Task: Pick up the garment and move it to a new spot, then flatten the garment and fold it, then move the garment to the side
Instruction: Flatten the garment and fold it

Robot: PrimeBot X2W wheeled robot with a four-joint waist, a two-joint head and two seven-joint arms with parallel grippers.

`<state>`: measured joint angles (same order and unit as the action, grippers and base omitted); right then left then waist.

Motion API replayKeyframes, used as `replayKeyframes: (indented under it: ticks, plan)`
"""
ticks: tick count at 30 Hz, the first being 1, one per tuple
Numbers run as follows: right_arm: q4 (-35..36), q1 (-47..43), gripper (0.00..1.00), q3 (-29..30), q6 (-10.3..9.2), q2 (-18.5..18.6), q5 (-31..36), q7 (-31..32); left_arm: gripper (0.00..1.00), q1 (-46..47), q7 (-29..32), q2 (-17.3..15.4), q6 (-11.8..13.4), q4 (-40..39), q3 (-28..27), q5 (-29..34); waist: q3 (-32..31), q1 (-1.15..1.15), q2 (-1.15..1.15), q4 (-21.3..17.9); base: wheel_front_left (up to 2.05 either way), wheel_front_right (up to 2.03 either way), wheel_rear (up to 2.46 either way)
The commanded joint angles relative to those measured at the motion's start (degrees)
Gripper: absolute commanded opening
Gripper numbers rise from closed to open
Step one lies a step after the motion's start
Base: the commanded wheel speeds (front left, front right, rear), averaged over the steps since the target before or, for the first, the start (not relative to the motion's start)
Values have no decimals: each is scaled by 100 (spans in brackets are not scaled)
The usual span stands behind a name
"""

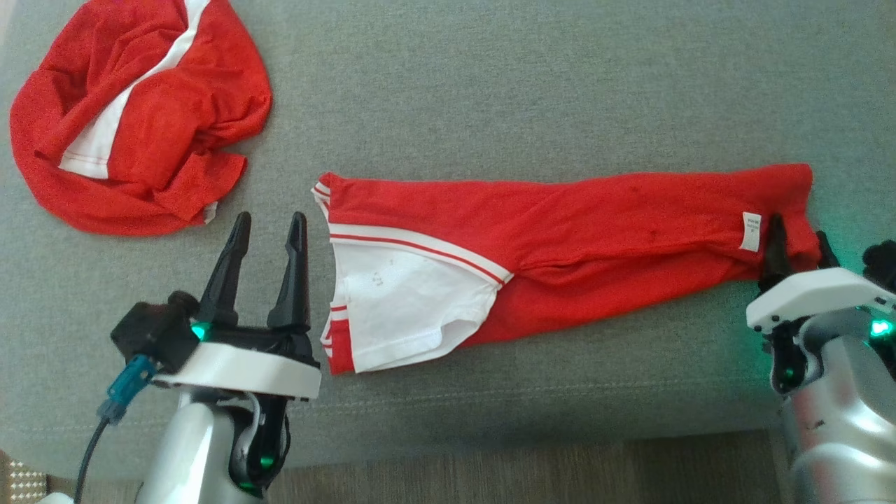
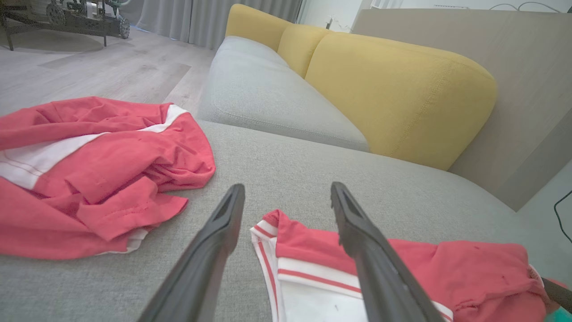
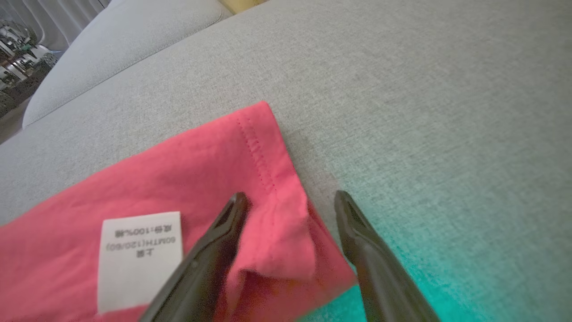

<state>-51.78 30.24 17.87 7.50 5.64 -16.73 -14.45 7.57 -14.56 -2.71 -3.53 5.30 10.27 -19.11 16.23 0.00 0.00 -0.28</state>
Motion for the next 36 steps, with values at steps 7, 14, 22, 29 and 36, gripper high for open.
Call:
replayKeyframes:
  ticks: [7, 14, 22, 29, 36]
  plan:
    - [-349, 269, 100, -621, -1, 10, -122, 62, 100, 217, -43, -17, -33, -180, -243, 82, 58, 0, 0, -10, 0, 0, 0]
    - [-357, 202, 0, -1406, -1, 133, -568, 203, 100, 247, -44, -17, -13, -156, -279, 72, -19, 0, 0, -60, 0, 0, 0]
    - [-246, 291, 0, -1362, -1, 600, -518, -5, 100, 182, -44, -17, 2, -130, -287, 52, -193, 0, 0, -117, 0, 0, 0]
    - [-337, 453, 0, -646, -1, 1045, -192, -47, 100, 64, -44, -17, 21, -109, -285, 21, -404, 0, 0, -143, 0, 0, 0]
    - [-319, 740, 0, 303, -1, 1377, 872, -53, 100, 36, -44, -17, 33, -158, -306, -28, -446, 0, 0, -162, 0, 0, 0]
